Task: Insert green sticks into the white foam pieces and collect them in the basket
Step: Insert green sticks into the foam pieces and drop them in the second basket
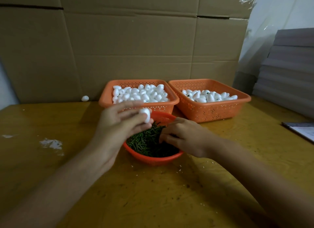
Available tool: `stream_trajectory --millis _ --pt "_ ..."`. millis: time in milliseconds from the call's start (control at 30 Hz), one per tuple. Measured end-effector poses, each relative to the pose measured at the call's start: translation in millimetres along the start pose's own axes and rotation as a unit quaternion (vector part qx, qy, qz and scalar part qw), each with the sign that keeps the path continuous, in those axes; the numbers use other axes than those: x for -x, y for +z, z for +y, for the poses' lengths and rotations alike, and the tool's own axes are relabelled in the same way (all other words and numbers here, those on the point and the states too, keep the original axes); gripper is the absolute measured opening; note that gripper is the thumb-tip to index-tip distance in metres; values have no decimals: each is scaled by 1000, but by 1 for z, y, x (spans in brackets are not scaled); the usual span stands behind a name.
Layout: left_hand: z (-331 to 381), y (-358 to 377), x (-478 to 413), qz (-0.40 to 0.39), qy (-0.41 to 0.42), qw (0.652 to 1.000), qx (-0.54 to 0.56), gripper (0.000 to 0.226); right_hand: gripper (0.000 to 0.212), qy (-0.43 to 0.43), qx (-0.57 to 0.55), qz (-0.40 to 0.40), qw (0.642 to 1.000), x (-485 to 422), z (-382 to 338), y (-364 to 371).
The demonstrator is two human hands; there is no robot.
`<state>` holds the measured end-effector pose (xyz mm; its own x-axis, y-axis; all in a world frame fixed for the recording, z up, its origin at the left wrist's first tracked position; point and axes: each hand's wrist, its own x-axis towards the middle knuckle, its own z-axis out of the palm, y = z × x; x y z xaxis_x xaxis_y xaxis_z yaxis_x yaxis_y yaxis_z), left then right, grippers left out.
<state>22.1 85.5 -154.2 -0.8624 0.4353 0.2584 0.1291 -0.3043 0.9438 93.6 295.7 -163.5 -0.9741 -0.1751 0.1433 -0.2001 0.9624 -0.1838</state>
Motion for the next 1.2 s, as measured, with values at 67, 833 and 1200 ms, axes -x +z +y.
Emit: stream_trajectory --millis 67,833,1200 --pt "-8 -3 11 -21 38 997 -66 25 30 -2 8 1 1000 0 0 1" --pt "-19 -17 27 -64 97 992 -43 34 34 11 -7 -17 1000 5 -9 -4" --pt "-18 -16 26 -72 68 995 -26 37 35 6 -11 -6 1000 5 -9 -3"
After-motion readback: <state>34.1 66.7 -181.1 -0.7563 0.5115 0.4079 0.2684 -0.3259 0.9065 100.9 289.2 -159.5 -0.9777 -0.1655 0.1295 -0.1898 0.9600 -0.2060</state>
